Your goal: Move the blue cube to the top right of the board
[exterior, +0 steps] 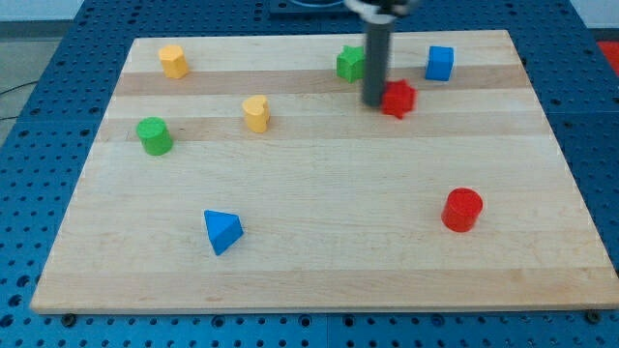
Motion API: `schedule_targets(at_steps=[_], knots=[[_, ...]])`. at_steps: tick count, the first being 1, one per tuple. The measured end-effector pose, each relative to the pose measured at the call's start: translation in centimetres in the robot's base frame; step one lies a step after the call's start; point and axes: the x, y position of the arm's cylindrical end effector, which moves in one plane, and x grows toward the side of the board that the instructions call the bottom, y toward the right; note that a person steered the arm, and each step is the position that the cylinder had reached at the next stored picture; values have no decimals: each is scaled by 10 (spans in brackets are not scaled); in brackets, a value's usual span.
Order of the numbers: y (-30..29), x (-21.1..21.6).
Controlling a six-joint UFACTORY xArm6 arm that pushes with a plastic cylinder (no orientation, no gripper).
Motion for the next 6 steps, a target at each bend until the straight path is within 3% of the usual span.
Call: schedule_targets(at_steps=[2, 3, 4, 5, 6], knots=[[26, -64], [43, -64], [-3, -45], [56, -40], [75, -55]])
